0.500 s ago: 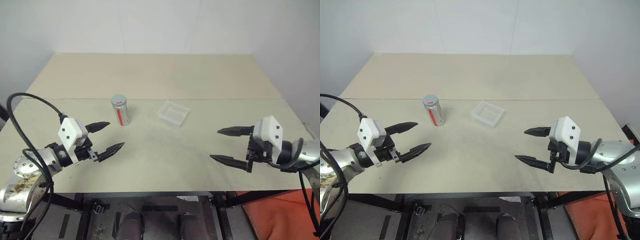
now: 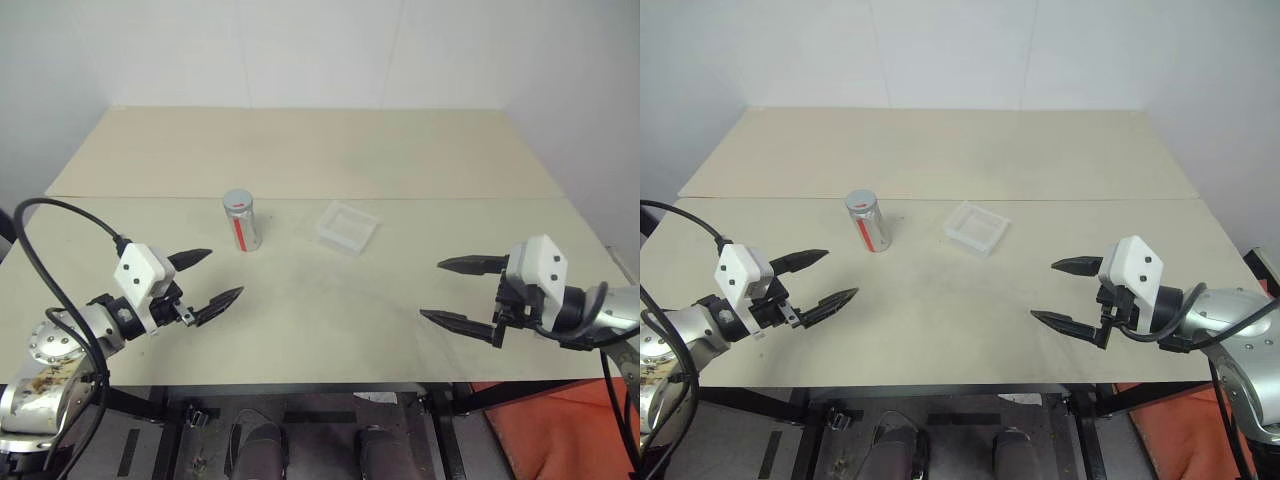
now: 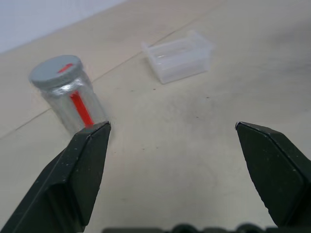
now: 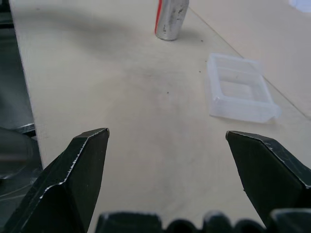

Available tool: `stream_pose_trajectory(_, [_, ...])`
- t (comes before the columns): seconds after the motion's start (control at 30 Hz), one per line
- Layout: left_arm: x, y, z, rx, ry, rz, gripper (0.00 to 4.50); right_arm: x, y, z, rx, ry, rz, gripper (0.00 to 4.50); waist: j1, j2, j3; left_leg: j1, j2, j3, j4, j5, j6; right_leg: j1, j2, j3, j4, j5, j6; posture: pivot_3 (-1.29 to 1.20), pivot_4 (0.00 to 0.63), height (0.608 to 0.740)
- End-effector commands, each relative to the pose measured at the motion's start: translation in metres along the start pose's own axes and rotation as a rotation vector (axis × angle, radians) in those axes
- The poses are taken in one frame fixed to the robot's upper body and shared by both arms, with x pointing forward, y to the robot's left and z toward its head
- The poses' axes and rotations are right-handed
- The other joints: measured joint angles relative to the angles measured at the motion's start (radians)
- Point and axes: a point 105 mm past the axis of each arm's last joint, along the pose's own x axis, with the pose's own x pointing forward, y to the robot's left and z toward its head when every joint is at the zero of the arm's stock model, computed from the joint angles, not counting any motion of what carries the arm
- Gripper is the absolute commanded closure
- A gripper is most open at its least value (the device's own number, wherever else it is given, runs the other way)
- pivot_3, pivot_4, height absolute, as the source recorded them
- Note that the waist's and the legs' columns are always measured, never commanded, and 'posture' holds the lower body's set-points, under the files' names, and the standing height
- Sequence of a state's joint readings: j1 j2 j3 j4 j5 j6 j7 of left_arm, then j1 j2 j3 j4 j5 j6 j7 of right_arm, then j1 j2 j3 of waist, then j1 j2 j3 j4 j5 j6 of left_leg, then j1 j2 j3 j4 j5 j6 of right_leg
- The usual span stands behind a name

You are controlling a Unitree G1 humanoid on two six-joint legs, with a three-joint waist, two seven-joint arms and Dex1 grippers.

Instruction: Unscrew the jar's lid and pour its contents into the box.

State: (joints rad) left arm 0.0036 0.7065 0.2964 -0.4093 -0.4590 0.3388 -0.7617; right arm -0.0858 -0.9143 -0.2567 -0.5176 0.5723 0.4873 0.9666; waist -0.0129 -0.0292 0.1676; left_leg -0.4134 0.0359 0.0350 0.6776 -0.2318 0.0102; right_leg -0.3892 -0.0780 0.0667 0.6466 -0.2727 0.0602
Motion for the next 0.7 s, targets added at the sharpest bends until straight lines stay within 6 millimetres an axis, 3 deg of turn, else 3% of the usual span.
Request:
stream_pose_trajectory(0.03, [0.004, 0.021, 0.011, 0.064, -0.074, 0.198, 0.03, 0.006, -0.004, 0.01, -0.022, -0.04, -0.031, 0.0, 0.0, 0.0, 0.0, 0.0, 0.0, 0.0, 0.0, 0.0, 0.0, 0.0, 0.0, 0.0, 0.0, 0.0, 0.0, 0.0, 0.15, 0.74])
stream_pose_trajectory(0.2, [0.02, 0.032, 0.007, -0.009, -0.163, 0.422, 0.03, 0.015, -0.008, 0.018, -0.008, -0.086, -0.054, 0.0, 0.003, -0.001, 0.0, -0.001, -0.001, -0.003, 0.0, 0.0, 0.0, 0.0, -0.001, 0.0, 0.0, 0.0, 0.001, 0.0, 0.15, 0.74])
stream_pose_trajectory(0.47, [0.058, 0.034, -0.02, -0.079, -0.158, 0.561, 0.03, 0.024, -0.008, 0.022, 0.021, -0.111, -0.116, 0.0, 0.006, -0.001, 0.0, -0.001, -0.002, -0.005, 0.001, 0.0, 0.0, 0.0, 0.0, 0.0, 0.0, 0.001, 0.001, 0.0, 0.15, 0.74])
stream_pose_trajectory(0.7, [0.083, 0.029, -0.029, -0.116, -0.167, 0.505, 0.03, 0.02, -0.012, 0.022, 0.042, -0.112, -0.181, 0.0, 0.006, -0.001, 0.0, -0.001, -0.002, -0.005, 0.001, 0.0, 0.0, -0.001, 0.0, 0.0, 0.001, 0.001, 0.001, 0.0, 0.15, 0.74])
